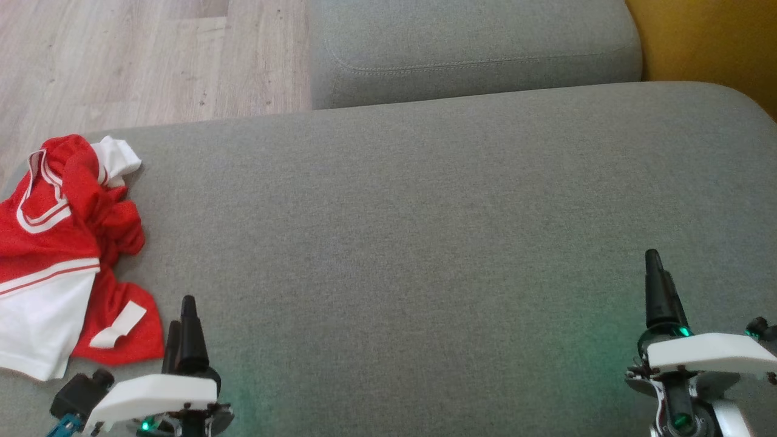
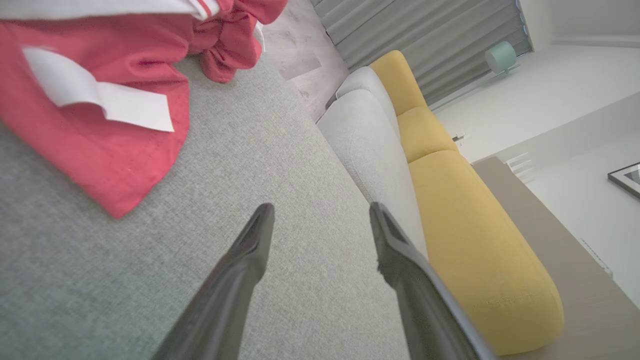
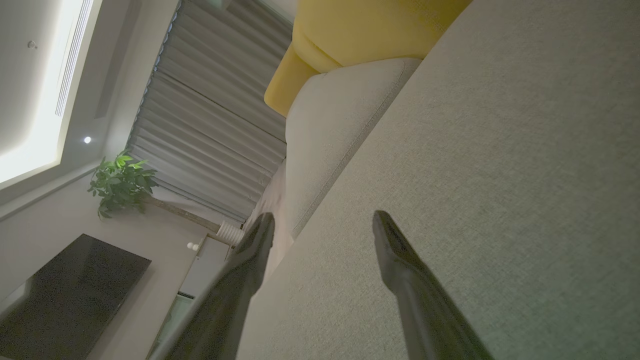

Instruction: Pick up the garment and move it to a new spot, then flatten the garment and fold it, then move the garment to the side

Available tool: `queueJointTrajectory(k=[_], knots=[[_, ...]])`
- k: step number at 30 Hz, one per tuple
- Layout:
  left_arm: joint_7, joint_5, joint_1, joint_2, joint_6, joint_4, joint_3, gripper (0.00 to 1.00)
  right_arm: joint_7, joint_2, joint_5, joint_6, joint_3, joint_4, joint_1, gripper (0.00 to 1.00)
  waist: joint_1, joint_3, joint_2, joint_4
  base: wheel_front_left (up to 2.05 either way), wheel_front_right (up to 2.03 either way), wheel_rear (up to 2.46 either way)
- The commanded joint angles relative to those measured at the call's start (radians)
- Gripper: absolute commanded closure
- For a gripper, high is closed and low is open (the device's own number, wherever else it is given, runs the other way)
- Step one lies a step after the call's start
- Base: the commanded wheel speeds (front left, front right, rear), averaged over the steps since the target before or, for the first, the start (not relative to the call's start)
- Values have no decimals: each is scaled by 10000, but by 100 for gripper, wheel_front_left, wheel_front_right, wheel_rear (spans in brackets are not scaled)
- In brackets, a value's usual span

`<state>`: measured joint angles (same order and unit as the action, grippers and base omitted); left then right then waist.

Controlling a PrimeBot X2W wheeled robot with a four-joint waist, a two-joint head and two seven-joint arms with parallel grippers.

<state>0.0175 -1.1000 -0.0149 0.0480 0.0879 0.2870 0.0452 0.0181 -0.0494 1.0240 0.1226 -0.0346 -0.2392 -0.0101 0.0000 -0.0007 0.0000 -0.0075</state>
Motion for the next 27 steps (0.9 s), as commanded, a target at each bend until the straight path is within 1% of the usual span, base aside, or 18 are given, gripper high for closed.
queueJointTrajectory(k=[1,10,27], knots=[[83,185,-341,154,-1,-329,-38,0,93,-217,-199,31,122,407,-279,0,0,0,0,0,0,0,0],[379,1768,-367,374,-290,-181,185,0,387,-358,-1829,37,456,479,-281,0,0,-40,0,-13,0,0,0],[855,3918,-290,622,-570,-99,563,0,860,-487,-4071,47,916,510,-295,0,0,-144,0,13,0,0,0]])
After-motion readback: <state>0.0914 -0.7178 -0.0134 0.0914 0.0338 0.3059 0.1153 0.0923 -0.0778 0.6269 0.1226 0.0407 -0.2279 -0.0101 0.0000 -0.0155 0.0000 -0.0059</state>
